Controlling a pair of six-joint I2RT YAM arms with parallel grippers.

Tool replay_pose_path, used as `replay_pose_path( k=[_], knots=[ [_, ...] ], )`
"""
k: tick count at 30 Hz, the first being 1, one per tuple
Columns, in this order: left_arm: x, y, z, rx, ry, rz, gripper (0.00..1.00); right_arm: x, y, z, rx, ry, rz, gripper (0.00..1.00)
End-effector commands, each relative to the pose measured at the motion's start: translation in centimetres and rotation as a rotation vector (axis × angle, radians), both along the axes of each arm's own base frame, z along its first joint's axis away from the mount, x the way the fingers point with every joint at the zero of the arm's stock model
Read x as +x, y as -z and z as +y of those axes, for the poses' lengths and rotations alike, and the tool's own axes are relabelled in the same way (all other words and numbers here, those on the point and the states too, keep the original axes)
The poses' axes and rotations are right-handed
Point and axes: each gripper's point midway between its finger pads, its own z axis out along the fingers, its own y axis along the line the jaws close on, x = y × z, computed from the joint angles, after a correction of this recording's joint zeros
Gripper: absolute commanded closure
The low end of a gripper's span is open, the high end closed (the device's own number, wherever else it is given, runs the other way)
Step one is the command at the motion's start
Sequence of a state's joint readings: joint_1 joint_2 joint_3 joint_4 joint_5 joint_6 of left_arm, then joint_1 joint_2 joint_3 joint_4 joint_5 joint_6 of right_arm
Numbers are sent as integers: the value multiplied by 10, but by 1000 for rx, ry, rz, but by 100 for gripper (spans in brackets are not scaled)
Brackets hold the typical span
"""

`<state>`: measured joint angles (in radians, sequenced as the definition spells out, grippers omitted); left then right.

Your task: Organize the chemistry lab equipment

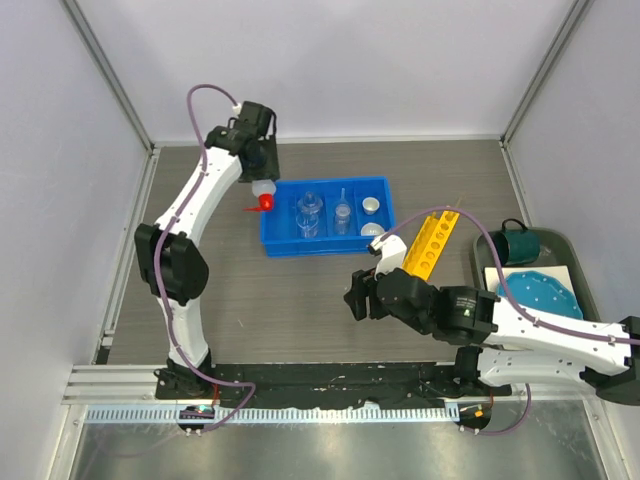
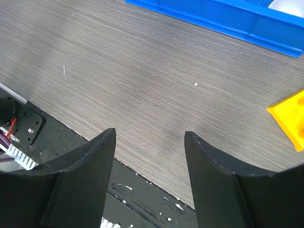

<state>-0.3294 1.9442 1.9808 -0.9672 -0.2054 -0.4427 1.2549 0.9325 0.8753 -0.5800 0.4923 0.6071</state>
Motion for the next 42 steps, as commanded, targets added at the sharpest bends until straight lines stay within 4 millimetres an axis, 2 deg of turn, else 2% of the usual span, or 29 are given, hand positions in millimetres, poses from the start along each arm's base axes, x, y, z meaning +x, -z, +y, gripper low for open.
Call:
replay_pose_path(
  k=[1, 7, 14, 19, 25, 34, 42],
  knots=[
    [-13, 15, -14, 79, 90, 72, 54, -1, -6, -10, 55, 58, 15, 35],
    [-19, 50, -26, 173, 158, 151, 54, -5, -10, -18, 85, 70, 31, 35],
    [-24, 71, -34, 191, 171, 162, 53, -5, -11, -19, 79, 71, 31, 35],
    [-30, 90, -32, 191, 159, 180, 52, -6, -6, -14, 71, 65, 40, 35],
    [-31, 102, -32, 193, 152, 189, 47, -5, -4, -12, 64, 62, 43, 35],
    [-30, 110, -32, 197, 155, 198, 29, -7, -2, -13, 66, 59, 49, 35],
    [-26, 109, -34, 199, 160, 195, 26, -8, -1, -16, 71, 64, 52, 35]
  ],
)
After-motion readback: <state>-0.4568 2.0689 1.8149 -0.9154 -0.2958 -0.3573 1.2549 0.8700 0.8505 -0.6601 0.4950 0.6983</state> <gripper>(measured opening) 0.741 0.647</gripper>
